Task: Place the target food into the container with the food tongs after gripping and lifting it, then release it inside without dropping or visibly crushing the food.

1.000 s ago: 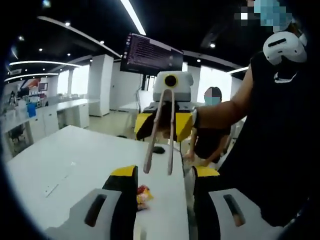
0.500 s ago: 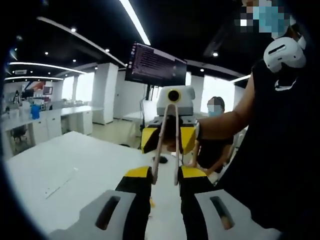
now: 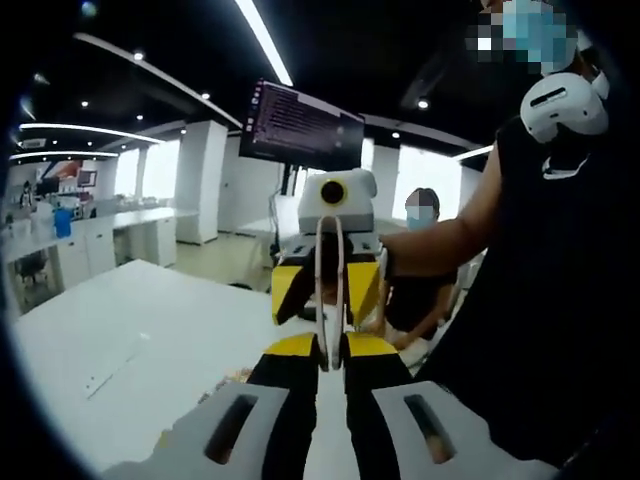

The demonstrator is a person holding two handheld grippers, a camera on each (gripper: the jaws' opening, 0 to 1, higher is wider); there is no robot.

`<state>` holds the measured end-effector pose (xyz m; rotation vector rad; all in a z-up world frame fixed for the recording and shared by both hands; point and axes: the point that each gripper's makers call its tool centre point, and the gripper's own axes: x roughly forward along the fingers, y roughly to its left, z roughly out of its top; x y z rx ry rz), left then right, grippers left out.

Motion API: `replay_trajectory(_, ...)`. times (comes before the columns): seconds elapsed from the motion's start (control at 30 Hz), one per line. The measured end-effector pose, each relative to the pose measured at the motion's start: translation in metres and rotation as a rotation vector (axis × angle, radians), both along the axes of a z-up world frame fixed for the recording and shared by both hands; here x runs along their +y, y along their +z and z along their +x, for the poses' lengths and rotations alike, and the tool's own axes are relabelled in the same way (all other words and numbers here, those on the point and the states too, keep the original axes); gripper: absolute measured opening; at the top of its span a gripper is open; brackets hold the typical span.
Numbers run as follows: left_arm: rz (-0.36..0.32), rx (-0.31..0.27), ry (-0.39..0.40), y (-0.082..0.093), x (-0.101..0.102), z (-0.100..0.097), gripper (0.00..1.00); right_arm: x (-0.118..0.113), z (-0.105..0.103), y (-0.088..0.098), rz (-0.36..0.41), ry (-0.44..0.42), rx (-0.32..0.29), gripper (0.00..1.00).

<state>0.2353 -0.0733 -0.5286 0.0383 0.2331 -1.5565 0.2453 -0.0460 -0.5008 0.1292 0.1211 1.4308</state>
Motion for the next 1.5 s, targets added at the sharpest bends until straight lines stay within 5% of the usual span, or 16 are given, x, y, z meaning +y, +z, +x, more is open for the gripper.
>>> replay_trajectory(0.23,-0.004,0.009,-0.003,0.003,0.002,-0.001,0.03,0.000,0.000,0.002,0.011,0.001,0.022,0.20)
replay_trajectory(0.43,-0.002,0.010,0.008,0.002,0.004,0.002,0.03,0.002,0.002,0.002,-0.009,-0.013,-0.022,0.20)
replay_trajectory(0.63,0.003,0.020,0.003,0.000,0.002,0.001,0.04,0.002,0.001,-0.001,-0.028,-0.001,0.028,0.19)
replay_trajectory(0.87,-0.009,0.014,-0.005,0.001,0.003,0.001,0.03,0.004,-0.003,0.000,-0.033,0.013,0.002,0.17)
replay_trajectory(0.97,-0.010,0.014,-0.007,0.004,0.004,0.001,0.03,0.004,-0.005,0.008,0.030,0.013,-0.072,0.16)
replay_trajectory(1.07,0.014,0.008,-0.017,0.001,0.004,-0.002,0.04,0.004,-0.007,0.003,0.015,0.027,-0.050,0.16)
replay_trajectory(1.5,-0.003,0.000,0.045,0.002,0.004,0.006,0.15,0.004,-0.001,0.002,-0.020,0.007,-0.043,0.19)
